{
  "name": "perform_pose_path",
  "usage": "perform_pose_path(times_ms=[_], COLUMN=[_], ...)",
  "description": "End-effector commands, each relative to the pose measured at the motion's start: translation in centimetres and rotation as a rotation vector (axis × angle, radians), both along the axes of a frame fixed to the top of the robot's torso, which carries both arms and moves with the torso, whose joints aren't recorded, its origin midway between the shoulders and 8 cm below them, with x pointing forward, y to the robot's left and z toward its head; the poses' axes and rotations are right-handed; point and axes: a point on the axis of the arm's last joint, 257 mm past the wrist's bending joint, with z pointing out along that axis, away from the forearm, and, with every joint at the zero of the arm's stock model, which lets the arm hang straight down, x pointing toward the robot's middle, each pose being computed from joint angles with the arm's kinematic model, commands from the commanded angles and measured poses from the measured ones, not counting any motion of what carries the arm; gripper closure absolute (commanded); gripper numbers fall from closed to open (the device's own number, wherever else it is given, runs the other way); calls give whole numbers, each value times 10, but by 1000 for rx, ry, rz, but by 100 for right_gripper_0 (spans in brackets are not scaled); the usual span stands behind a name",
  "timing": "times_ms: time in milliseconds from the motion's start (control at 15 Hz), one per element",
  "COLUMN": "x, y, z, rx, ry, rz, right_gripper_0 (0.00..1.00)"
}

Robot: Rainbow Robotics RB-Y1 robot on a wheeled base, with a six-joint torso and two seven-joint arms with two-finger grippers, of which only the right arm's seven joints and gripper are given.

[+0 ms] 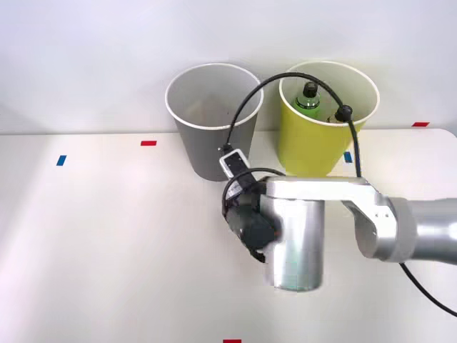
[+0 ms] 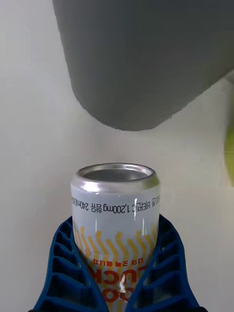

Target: Put cans in the gray bin, plastic bottles in the light green bin

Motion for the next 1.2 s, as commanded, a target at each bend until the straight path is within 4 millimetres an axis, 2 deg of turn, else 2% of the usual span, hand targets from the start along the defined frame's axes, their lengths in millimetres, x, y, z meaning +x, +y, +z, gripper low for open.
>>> perform_pose_path(times_ms=[67,400,667,800,933,1200], x=[-16,-29,-22,-20,-11,34], y=[-19,-11,10,15,20,40], z=[35,112,181,203,227,255], rx=[217,508,705,766,840,1006], ry=[-115,-219,-318,-344,-383,-485], rz=[-62,-18,46,58,73,248], right_gripper_0=[100,100,100,100,100,100])
